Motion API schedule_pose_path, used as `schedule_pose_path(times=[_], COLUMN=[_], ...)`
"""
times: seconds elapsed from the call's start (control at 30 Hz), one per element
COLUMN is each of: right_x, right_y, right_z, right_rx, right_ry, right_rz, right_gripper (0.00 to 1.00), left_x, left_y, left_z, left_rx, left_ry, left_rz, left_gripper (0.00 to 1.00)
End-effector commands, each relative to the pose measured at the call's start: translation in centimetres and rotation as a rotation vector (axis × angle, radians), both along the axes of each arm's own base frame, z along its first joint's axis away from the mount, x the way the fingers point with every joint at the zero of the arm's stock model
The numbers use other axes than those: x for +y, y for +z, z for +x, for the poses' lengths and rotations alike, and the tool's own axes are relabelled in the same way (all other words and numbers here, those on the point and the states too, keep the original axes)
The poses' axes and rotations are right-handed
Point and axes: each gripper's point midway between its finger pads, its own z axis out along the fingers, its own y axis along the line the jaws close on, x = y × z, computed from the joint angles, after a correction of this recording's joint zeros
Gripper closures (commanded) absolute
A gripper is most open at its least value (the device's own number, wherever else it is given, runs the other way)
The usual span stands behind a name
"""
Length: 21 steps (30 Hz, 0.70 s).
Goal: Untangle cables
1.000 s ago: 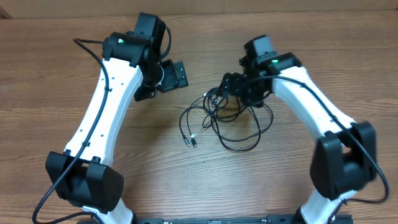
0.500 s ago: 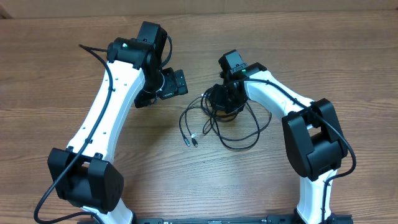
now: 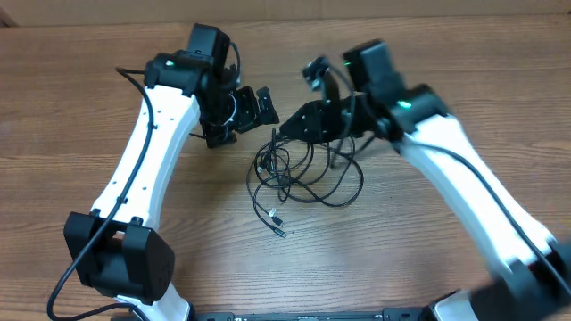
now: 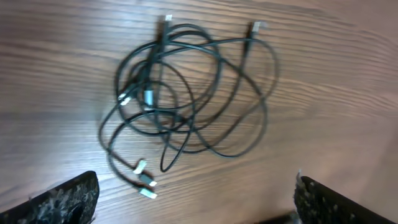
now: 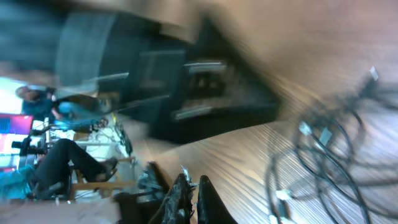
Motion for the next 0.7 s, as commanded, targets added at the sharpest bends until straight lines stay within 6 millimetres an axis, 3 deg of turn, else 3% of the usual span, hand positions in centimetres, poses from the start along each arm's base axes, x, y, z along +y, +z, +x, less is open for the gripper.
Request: schedule_pose_path(times=[0.0, 0.1, 0.13, 0.23, 0.37, 0.43, 0.57, 0.67], right_x=[-0.6, -1.6, -2.1, -5.1, -7.5, -8.5, -10.8, -14.1], right_y=[5.7, 8.6, 8.8, 6.8, 3.5, 2.5, 2.4, 2.2], right_z=[-2.2, -3.1, -2.9, -0.7, 0.3, 0.9, 2.2, 3.0], right_rx=[-0.142, -0.241, -0.264, -0.227, -0.088, -0.033, -0.003, 0.030], right_ry=[0.037, 0.006, -0.032, -0.258, -0.437, -0.522, -0.617, -0.701], right_rz=[0.080, 0.092, 0.067, -0.095, -0.230, -0.260, -0.262, -0.270], right_gripper=[0.96, 0.96, 0.89, 0.53, 0.13, 0.07, 0.00, 0.00], left_x=[-1.2, -0.9, -0.5, 0.5, -0.7, -1.5, -3.8, -5.3], left_y=[0.6, 0.2, 0.0, -0.9, -2.2, -3.4, -7.2, -10.4], left_z=[-0.4, -0.5, -0.5, -0.5, -0.9, -1.1, -1.6, -1.6], left_rx=[-0.006, -0.007, -0.009, 0.006, 0.030, 0.062, 0.138, 0.178], left_ry=[-0.072, -0.072, -0.068, -0.026, -0.063, -0.070, -0.109, -0.142], left_rz=[-0.089, -0.044, -0.013, 0.078, 0.104, 0.131, 0.174, 0.192], left_gripper=[0.00, 0.01, 0.02, 0.09, 0.10, 0.11, 0.12, 0.14])
